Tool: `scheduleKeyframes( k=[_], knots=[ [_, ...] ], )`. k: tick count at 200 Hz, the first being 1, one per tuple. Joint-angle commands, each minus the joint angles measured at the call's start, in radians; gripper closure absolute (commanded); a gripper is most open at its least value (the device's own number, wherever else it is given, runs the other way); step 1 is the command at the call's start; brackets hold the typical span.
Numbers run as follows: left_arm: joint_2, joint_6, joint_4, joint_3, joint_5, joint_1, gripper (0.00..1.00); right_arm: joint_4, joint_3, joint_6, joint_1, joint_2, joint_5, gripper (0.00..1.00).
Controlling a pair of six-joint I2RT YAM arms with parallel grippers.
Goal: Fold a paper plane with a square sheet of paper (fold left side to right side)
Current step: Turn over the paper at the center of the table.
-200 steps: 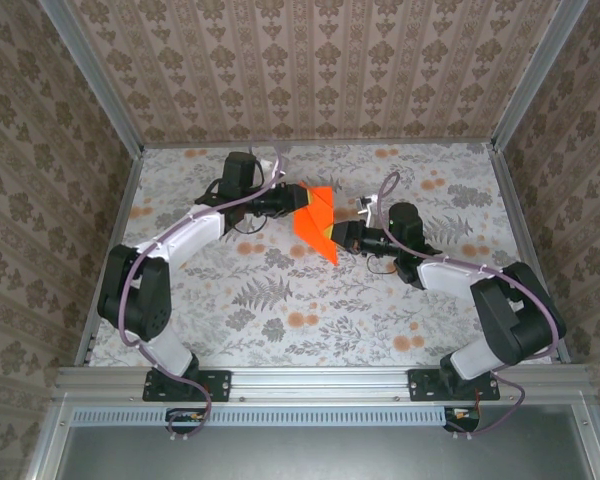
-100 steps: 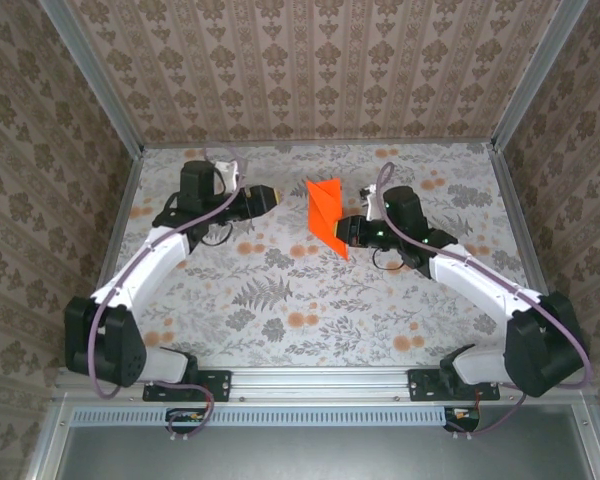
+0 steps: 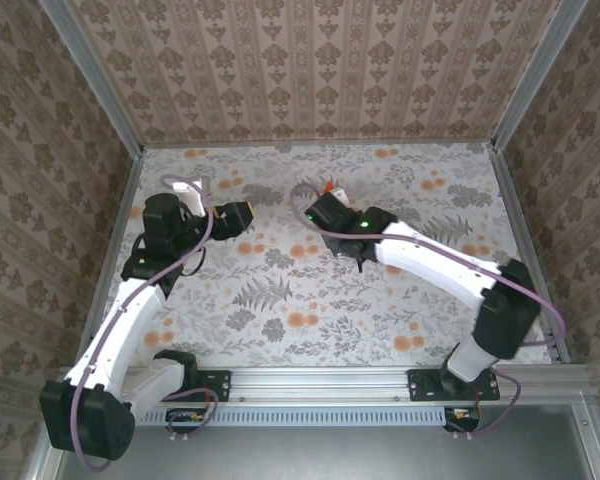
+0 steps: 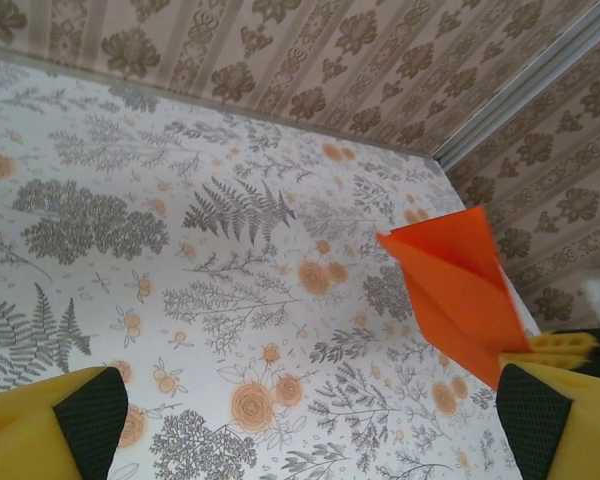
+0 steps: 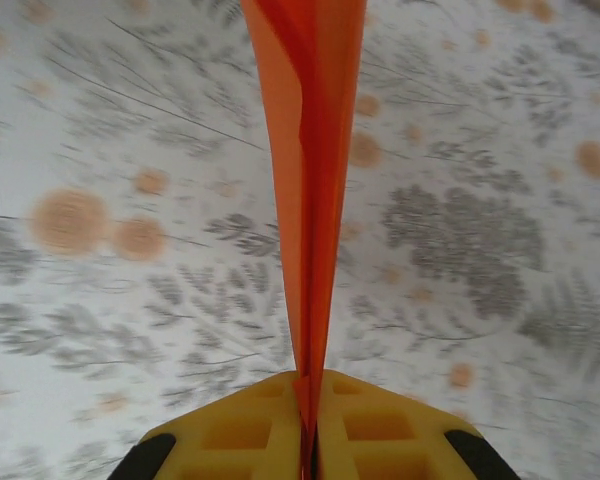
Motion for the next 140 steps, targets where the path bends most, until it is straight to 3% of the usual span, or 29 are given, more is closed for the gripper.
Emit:
scheduleKeyframes(
  k=[1,27,78,140],
  knots=[
    [-0.045,0.047,0.07,-0.016,0.035,0.007,0.02,-0.215,0.097,-0.061,0.038,0.132,0.265,0.89],
    [-0.074,0.058,0.078,-0.017,0.043,0.007,0.01,-0.284,0.186,-0.08,0.056,0.286,0.351,0.9],
    [-0.094,0.068,0.052,-0.004,0.029,0.009,0.0,-0.316,0.285,-0.133,0.082,0.491,0.333,0.89],
    [-0.088,0.066,0.035,0.01,0.031,0.009,0.0,-0.32,0.312,-0.155,0.086,0.604,0.089,0.84]
  ],
)
